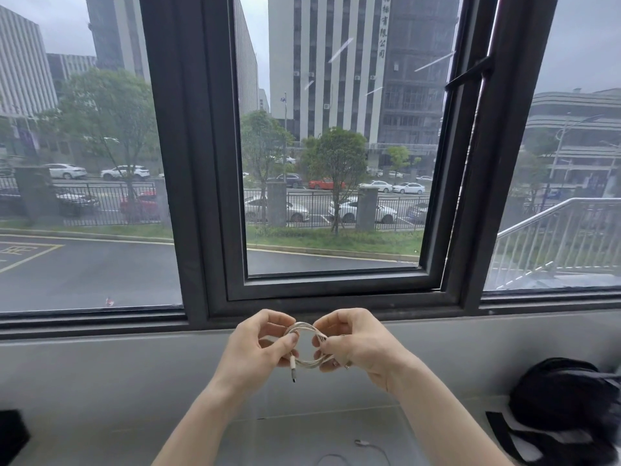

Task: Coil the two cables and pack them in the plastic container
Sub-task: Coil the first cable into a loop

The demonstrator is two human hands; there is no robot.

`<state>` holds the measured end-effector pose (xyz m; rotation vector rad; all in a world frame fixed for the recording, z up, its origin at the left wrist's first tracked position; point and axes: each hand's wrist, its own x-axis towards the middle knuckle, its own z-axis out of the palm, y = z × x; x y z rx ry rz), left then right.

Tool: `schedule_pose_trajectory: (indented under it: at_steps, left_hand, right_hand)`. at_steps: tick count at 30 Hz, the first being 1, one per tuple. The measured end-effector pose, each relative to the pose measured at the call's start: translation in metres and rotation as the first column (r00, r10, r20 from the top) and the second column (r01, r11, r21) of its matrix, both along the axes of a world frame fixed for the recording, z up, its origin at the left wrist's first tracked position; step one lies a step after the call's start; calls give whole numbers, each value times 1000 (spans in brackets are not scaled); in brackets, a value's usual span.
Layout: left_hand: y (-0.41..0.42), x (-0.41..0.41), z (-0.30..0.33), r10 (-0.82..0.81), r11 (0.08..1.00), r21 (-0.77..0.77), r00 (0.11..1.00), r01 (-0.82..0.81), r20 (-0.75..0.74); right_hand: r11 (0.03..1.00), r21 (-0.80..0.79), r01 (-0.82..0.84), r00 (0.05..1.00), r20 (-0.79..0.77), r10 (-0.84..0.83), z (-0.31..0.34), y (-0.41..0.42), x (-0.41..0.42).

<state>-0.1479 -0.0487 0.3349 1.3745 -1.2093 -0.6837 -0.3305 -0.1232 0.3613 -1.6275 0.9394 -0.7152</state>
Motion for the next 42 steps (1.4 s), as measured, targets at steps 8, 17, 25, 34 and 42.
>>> schedule_pose_trajectory:
  at_steps: [8,17,25,34,42]
  left_hand:
    - [1,0,-30,27,996,84,998,-21,-61]
    - [19,-10,-109,144,962,242,988,-126,-59]
    - [49,-28,-205,260,870,445,964,-211,-52]
    - [77,-56,-273,242,747,631,970,-209,34]
    - [83,-83,-311,239,677,679,957,-284,162]
  right_hand:
    - [988,151,21,996,87,-34,-27,4,-2]
    - [968,218,122,992,-3,-125,-108,21,1]
    - [943,279,184,977,-157,-144,-216,50,-2]
    - [930,218,297,915,-344,-211,-300,84,-12]
    - [928,135,346,855,-451,-254,-339,110,-15]
